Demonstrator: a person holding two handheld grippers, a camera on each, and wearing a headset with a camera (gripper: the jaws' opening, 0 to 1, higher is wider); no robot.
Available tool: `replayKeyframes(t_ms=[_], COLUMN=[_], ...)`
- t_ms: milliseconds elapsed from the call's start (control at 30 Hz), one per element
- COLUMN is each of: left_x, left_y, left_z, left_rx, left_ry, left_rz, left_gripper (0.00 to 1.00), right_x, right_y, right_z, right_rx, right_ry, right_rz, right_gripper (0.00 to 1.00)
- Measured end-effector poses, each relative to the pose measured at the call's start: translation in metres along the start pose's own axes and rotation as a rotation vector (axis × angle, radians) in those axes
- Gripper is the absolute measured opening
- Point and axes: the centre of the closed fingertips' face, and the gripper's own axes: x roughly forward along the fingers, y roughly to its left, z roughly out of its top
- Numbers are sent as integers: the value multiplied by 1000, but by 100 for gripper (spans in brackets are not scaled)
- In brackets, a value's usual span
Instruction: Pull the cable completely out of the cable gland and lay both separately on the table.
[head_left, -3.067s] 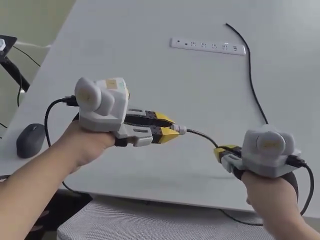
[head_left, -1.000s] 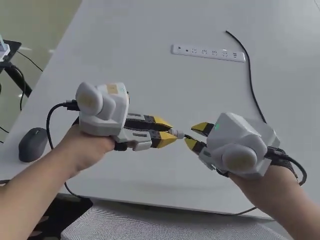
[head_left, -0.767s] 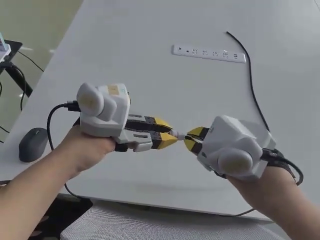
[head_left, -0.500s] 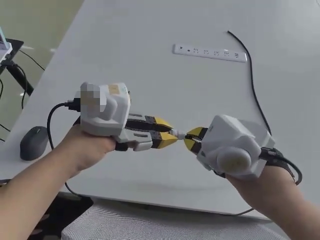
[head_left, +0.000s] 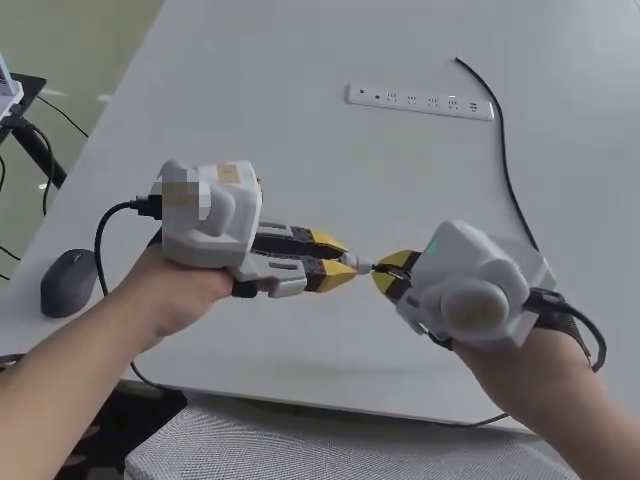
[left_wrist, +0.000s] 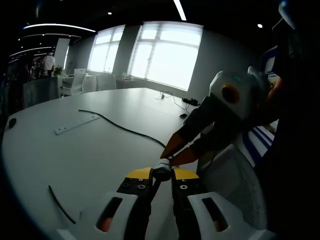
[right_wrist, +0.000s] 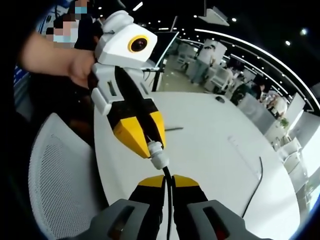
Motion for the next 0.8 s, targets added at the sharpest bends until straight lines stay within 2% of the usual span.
replayKeyframes(t_ms=[300,600,800], left_x=[-4,-5,-6], left_y=[3,4,5], left_z=[2,2,2], left_rx=[-6,-8,-9], left_ry=[-9,-16,-19], left_rz=[6,7,6], left_gripper=[14,14,14], right_x=[0,2,4], right_y=[-12,-22,-27], right_z=[-17,-40,-60], right_rx=[83,221,342], right_ry=[25,55,83], right_rz=[-38,-70,-94], right_gripper=[0,0,0])
